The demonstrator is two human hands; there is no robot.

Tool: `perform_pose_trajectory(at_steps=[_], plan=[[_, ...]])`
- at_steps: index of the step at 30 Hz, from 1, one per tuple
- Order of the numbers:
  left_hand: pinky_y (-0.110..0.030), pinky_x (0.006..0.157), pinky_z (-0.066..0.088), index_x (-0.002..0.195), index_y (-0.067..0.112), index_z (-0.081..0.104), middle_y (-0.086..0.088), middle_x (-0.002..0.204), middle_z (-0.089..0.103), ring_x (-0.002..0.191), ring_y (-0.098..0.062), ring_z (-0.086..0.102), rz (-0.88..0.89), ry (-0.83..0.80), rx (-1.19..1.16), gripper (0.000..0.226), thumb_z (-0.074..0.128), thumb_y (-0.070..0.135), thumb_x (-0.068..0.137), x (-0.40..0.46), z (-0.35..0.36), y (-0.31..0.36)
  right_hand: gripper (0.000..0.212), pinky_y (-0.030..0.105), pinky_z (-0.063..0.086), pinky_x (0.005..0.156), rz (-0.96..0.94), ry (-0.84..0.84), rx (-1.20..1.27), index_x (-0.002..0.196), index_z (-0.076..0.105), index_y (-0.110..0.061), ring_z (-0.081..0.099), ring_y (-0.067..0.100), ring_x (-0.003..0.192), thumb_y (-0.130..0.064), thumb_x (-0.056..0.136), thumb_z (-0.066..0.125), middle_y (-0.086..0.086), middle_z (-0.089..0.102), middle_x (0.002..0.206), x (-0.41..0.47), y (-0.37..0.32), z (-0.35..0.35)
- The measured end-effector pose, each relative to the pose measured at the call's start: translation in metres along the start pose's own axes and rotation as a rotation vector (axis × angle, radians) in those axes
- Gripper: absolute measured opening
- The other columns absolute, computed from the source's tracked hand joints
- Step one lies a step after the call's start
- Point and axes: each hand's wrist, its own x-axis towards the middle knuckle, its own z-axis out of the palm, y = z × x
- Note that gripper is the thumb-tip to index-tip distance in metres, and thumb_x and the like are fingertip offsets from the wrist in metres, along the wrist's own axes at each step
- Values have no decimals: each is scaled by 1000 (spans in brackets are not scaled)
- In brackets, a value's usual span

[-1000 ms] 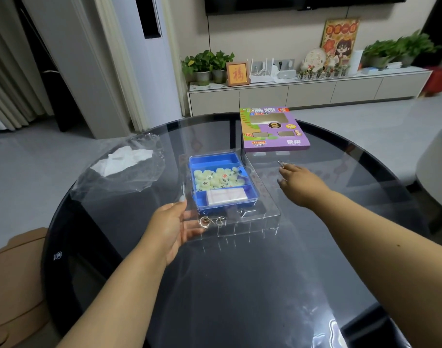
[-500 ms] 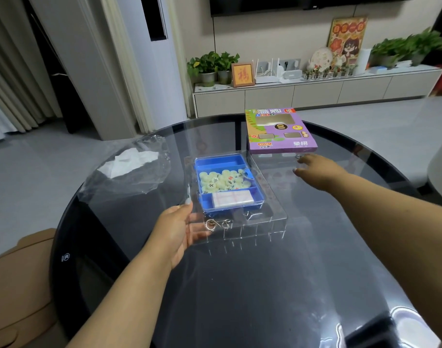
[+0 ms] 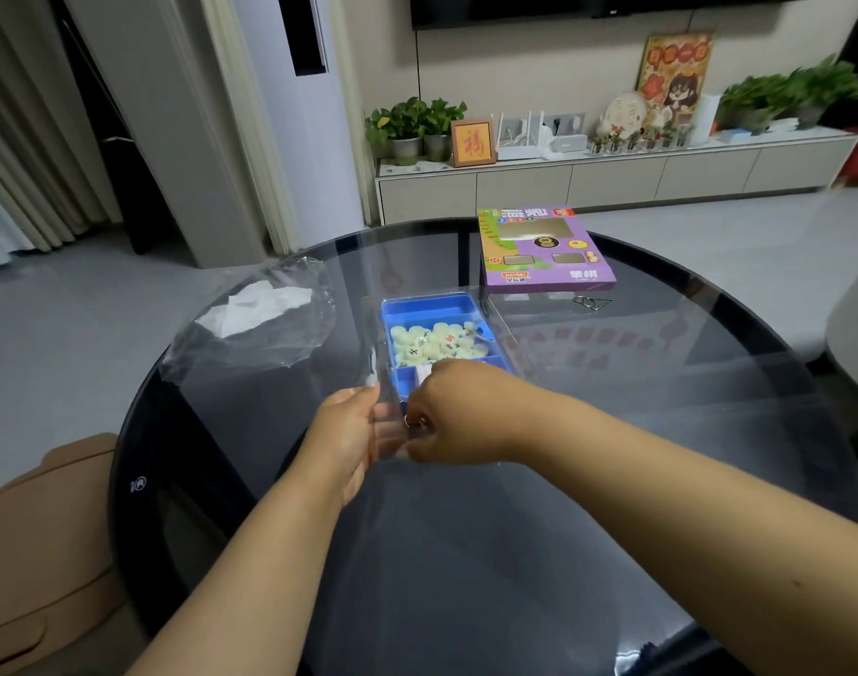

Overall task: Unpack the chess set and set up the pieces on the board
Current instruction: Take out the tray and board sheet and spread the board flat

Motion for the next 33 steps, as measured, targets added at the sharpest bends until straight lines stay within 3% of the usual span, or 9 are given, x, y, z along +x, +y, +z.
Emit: perform_pose_trajectory(at_steps=[3,7,10,14,17,20,24,30,33], plan=[[-33,51,53,89,8,61,-12,66,71,49,-22,66,4,8,-4,31,37,20,104,0,1,0,25,29,48,70,11,-56,122,98,69,-18,57,18,83,-38,86,59,-1,66,88,6,6,-2],[-39,64,54,102,6,60,-17,79,73,59,-27,69,0,5,32,28,39,23,104,2,-1,-1,14,6,37,56,30,-113,381,97,68,-25,51,-1,69,-29,84,69,-19,56,76,9,20,-4],[-30,52,53,104,6,58,-15,77,73,58,-23,69,0,8,31,26,38,23,104,2,-3,-1,8,6,37,58,26,-91,483,90,69,-25,52,-2,66,-20,84,70,-17,59,76,8,27,-2],[-24,44,52,106,6,57,-11,78,74,61,-21,71,-2,-5,-7,25,38,22,104,0,-2,0,4,23,48,61,178,98,792,80,70,-15,57,4,62,-18,82,72,0,68,76,3,43,-9],[-24,44,53,110,6,53,-13,84,75,71,-28,73,-7,-9,-9,24,36,22,104,0,-2,0,8,18,45,49,416,366,960,84,69,-8,54,6,54,-16,82,71,4,64,69,1,74,-17],[-25,45,54,113,6,52,-15,88,74,76,-31,72,-13,-5,3,24,37,23,104,1,-2,0,9,18,42,45,691,555,836,87,67,-8,52,8,49,-16,86,68,5,62,66,-2,122,-10],[-25,42,52,106,7,50,-16,82,74,73,-32,72,-16,10,-20,17,39,20,104,2,-3,-1,10,28,47,58,839,536,496,87,70,-7,60,24,67,-14,87,64,12,67,80,-9,174,18],[-24,43,52,101,8,53,-18,86,73,72,-32,72,-13,13,-13,18,39,20,103,4,-2,-1,23,34,44,85,668,456,178,106,72,-11,51,30,111,-21,89,61,10,63,113,-12,186,49],[-24,42,51,102,6,53,-19,86,73,71,-32,71,-14,4,-36,19,40,19,103,5,-2,-3,24,34,45,75,617,579,20,99,74,-11,49,29,107,-26,89,58,7,64,103,-16,179,56]])
